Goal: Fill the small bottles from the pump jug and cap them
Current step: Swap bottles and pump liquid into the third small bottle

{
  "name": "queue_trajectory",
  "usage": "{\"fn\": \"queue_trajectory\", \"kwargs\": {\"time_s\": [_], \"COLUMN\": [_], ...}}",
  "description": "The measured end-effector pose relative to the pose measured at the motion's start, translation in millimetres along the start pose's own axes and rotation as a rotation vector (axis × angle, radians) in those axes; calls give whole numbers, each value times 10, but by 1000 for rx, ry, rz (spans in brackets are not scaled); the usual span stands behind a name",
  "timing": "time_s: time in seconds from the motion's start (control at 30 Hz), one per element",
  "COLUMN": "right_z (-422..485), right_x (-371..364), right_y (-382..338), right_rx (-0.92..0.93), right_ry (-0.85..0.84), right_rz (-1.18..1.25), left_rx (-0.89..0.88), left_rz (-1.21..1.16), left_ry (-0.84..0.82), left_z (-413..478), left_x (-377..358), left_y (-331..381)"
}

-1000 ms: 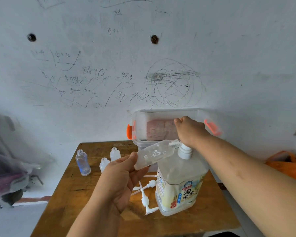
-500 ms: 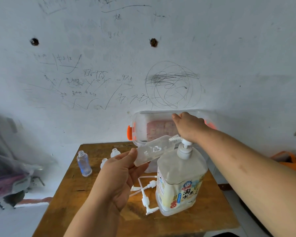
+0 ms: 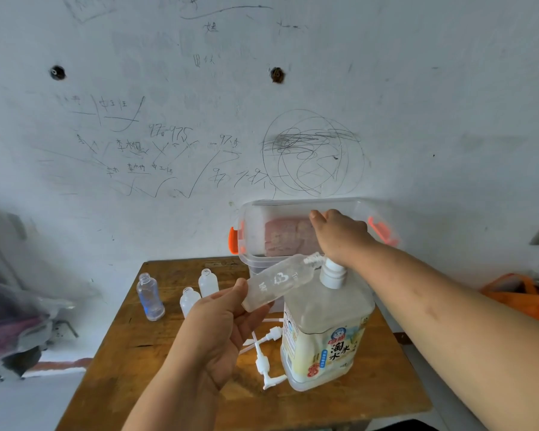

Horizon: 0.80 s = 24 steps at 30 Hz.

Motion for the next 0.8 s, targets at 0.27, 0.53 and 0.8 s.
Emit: {"fn": "queue_trajectory", "kwargs": {"time_s": [0.27, 0.53, 0.8], "right_z": [-142, 20, -64], "right_x": [240, 72, 19], "right_y": [-20, 42, 36], "right_rx": [-25, -64, -79], "right_ry": [-55, -18, 6], "right_rz": [101, 95, 170], "left_rx": [-9, 0, 30], "left_rz": [-8, 14, 24], "left_ry": [-25, -42, -14], "left_z": [-33, 41, 15], "left_x": [-85, -48, -2], "left_y": [26, -7, -62]}}
Point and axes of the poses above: each hand's wrist, its own z-axis towards the middle knuckle, its own x-axis out of the back of the hand, y = z × x, the point moved 8 cm from there along z, towards the middle knuckle, and after that the axes turned 4 degrees about -z, right-handed, at the moved point
